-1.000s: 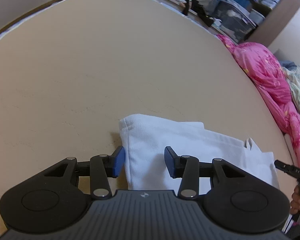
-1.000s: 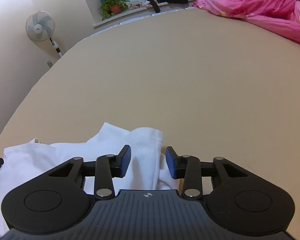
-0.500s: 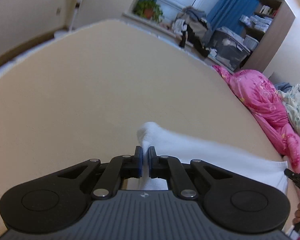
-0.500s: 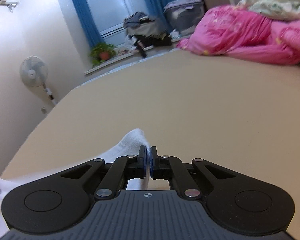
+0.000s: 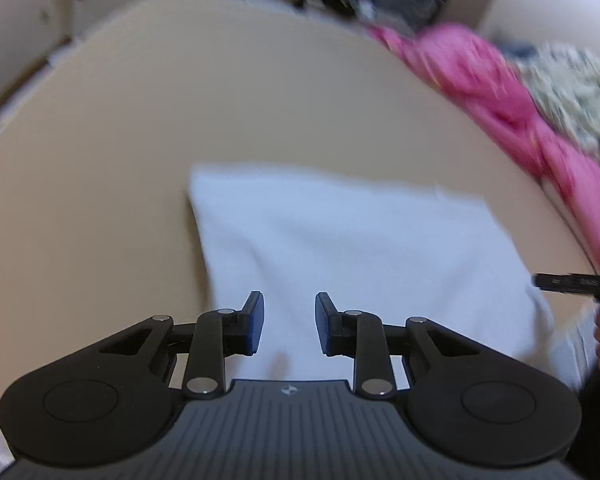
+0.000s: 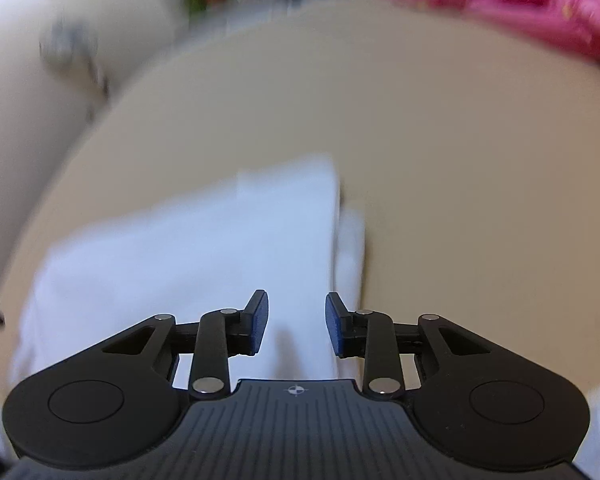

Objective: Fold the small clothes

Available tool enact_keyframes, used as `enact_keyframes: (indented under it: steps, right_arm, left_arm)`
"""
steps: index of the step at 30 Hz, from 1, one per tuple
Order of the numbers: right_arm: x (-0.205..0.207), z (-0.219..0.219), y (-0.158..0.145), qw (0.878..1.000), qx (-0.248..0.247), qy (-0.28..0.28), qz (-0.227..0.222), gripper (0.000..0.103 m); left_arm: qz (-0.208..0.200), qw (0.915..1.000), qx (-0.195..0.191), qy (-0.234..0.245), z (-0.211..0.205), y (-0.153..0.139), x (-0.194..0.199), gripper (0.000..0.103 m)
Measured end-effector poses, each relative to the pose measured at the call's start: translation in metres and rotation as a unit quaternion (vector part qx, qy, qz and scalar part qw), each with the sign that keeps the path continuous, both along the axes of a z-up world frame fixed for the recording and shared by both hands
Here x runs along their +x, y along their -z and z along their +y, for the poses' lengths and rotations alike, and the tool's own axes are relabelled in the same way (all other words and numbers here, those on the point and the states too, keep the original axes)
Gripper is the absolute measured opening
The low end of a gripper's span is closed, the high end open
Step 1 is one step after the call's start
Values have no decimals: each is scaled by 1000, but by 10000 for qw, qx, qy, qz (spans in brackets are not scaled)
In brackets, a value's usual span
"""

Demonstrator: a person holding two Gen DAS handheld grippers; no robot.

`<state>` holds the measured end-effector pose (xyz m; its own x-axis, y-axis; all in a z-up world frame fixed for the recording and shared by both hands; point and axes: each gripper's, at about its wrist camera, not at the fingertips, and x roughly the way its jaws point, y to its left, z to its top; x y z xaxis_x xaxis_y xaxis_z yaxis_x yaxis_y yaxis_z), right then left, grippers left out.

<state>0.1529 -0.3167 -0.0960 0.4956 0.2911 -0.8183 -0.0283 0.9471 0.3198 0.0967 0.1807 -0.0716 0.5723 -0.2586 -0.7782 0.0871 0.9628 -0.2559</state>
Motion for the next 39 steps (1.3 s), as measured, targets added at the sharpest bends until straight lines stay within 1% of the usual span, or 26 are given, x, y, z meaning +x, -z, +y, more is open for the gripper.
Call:
enact_keyframes:
  steps: [1, 2, 3, 4, 5, 6, 7, 8, 10, 13, 15, 17, 18, 19, 21, 23, 25, 28, 31, 32, 35, 36, 37, 38, 39]
  right_arm:
    - [-7, 2, 14, 9990, -142, -126, 397, 33]
    - [-10, 2, 24, 9974, -274, -186, 635, 34]
    - [-14, -1, 29, 9966, -416, -198, 690, 37]
    - [-16, -5, 29, 9964, -435, -210, 701, 42]
    - [-19, -10, 27, 9969, -383, -189, 659, 42]
    - [-23, -16, 23, 9978, -315, -113, 568, 43]
    - [-28, -22, 20, 9984, -281, -33, 484, 44]
    - [-34, -27, 16, 9989, -253, 35, 382, 44]
    - [-44, -36, 9, 9993, -271, 211, 160, 44]
    - [-52, -42, -1, 9979, -331, 546, -72, 44]
    - [-53, -50, -4, 9968, -193, 752, -167, 44]
    - [-54, -57, -7, 9958, -91, 881, -212, 44]
    - [-54, -58, -7, 9955, -69, 924, -219, 45]
    - [-55, -60, -8, 9951, -40, 962, -215, 45]
    - [-53, -59, -7, 9952, 42, 950, -210, 45]
    - [-52, -57, -9, 9958, 79, 885, -242, 45]
    - [-53, -55, -12, 9963, 49, 814, -289, 45]
    - [-51, -50, -12, 9969, 28, 725, -313, 45]
    - [-50, -47, -14, 9971, 61, 679, -339, 45]
    - [-50, -46, -14, 9971, 64, 673, -350, 45]
    - [-48, -44, -17, 9970, 79, 657, -400, 45]
    - [-48, -45, -18, 9968, 92, 675, -422, 45]
    - [-47, -46, -20, 9964, 113, 714, -448, 45]
    - [-46, -47, -21, 9959, 143, 758, -473, 45]
    - [-46, -49, -23, 9952, 182, 808, -515, 45]
  left_arm:
    - [458, 9987, 184, 87, -4, 20, -3, 31]
    - [988, 9942, 422, 50, -5, 40, -3, 26]
    - [1165, 9922, 426, -78, -1, 48, -6, 22]
    - [1082, 9936, 248, -185, 3, 43, -9, 22]
    - [915, 9952, -64, -337, 11, 33, -14, 26]
    - [758, 9955, -294, -477, 19, 25, -21, 35]
    - [603, 9946, -521, -669, 27, 19, -28, 40]
    - [558, 9920, -722, -872, 34, 18, -37, 46]
    - [682, 9870, -929, -1124, 42, 23, -49, 46]
    - [889, 9825, -978, -1316, 43, 34, -62, 50]
    - [949, 9806, -1002, -1391, 43, 38, -63, 58]
    - [1004, 9779, -1030, -1518, 45, 40, -61, 61]
    - [1049, 9752, -1085, -1619, 46, 41, -63, 61]
    - [1103, 9719, -1170, -1722, 49, 42, -56, 61]
    - [1196, 9645, -1356, -1924, 54, 44, -53, 61]
    - [1239, 9596, -1452, -2067, 55, 47, -54, 61]
    - [1284, 9575, -1496, -2105, 57, 50, -55, 61]
    - [1281, 9582, -1438, -2117, 53, 51, -51, 61]
    - [1256, 9529, -1510, -2312, 52, 54, -51, 61]
    - [1232, 9513, -1504, -2391, 51, 55, -50, 59]
    - [1189, 9485, -1240, -2662, 43, 54, -51, 14]
    - [1170, 9473, -1290, -2689, 41, 52, -51, 9]
    - [1079, 9480, -1183, -2752, 36, 45, -50, 8]
    - [911, 9518, -933, -2775, 29, 34, -48, 8]
    - [677, 9559, -780, -2751, 19, 22, -46, 7]
